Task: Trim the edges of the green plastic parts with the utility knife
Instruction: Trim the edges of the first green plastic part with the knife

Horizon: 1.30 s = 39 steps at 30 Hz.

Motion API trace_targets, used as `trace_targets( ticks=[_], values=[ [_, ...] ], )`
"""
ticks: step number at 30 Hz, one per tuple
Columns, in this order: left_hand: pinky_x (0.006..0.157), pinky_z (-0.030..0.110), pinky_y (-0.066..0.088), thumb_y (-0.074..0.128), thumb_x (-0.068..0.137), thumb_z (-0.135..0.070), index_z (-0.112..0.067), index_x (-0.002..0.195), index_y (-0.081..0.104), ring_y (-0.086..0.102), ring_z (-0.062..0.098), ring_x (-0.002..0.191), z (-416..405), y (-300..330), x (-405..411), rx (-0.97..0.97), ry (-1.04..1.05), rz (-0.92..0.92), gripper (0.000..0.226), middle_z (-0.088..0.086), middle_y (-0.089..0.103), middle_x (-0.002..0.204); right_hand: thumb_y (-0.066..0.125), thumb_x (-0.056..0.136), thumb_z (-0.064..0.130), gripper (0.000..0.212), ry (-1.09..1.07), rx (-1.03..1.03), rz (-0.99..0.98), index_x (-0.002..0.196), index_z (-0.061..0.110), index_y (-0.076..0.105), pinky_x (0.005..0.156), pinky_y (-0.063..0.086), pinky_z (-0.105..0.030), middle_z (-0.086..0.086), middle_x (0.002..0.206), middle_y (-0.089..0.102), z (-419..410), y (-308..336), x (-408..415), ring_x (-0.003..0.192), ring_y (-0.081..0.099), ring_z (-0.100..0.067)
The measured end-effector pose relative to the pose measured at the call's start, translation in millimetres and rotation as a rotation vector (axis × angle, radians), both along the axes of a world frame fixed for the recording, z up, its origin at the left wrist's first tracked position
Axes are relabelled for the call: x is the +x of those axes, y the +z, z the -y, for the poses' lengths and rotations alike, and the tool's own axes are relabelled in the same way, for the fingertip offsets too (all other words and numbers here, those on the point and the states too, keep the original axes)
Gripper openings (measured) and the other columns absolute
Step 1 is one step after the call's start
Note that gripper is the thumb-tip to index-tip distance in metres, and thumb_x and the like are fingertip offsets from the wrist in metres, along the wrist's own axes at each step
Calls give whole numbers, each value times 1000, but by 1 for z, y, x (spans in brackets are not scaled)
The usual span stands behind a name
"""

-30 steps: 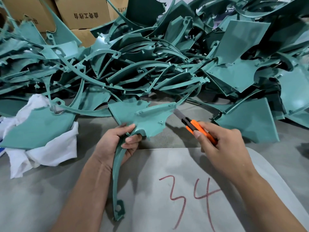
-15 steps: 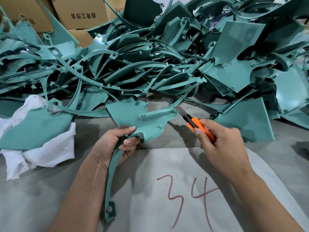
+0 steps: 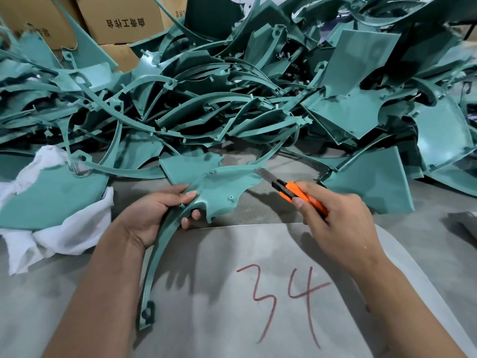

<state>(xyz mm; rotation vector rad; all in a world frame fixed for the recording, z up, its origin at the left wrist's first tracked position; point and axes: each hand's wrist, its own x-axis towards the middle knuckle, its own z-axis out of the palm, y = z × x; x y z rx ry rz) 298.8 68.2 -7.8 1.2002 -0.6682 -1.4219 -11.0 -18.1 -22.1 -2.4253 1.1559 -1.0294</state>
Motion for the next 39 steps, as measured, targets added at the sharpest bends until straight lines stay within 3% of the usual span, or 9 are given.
trace_targets(
  ticks=[4,9,15,20,24,29,34,39],
  values=[
    [40,17,43,58,87,-7,-11,92,80,55,10,54,8,16,8,19,-127,96,23,6,64,73,61,103,34,19,2,9,-1,117,40,72,51,36,-27,16,57,54,1,0,-4,52,52,-7],
    [41,16,41,57,87,-7,0,123,64,48,9,53,22,28,18,86,-186,209,38,7,63,77,59,103,39,18,-61,37,-47,115,42,71,50,29,-25,14,55,55,2,-5,-2,51,51,-7],
    [35,14,30,52,88,-2,9,132,53,43,7,46,31,14,17,123,-184,118,45,5,56,64,61,102,37,21,-83,51,26,118,46,69,50,30,-27,12,56,56,6,-7,-8,51,50,-12],
    [33,14,29,52,87,-1,15,141,43,41,6,43,34,2,21,116,-169,32,57,7,51,62,59,101,40,23,-47,38,-58,120,47,70,50,32,-27,15,55,55,4,-8,-5,52,51,-9],
    [33,13,24,52,85,1,10,128,55,40,6,42,35,-4,30,127,-150,-30,44,8,50,61,60,102,39,20,-145,16,-22,118,43,71,49,32,-28,10,53,55,9,-10,-10,52,52,-11],
    [32,12,23,58,78,1,4,95,76,41,6,40,37,-5,30,140,-125,-29,24,9,53,62,59,102,38,24,13,33,-3,123,48,68,51,39,-29,13,61,60,2,-7,-4,54,52,-11],
    [28,12,26,50,85,-1,4,91,63,38,5,35,35,1,28,150,-161,-25,15,10,53,57,57,103,40,18,-37,-5,-7,115,41,70,51,33,-30,14,56,51,2,-7,3,52,48,-10],
    [27,13,23,51,89,-11,-2,87,57,31,4,35,37,6,20,307,-192,-98,11,-3,29,69,57,104,36,11,-49,-16,84,110,34,66,48,41,-36,11,59,54,0,-8,9,51,50,-12]
  ],
)
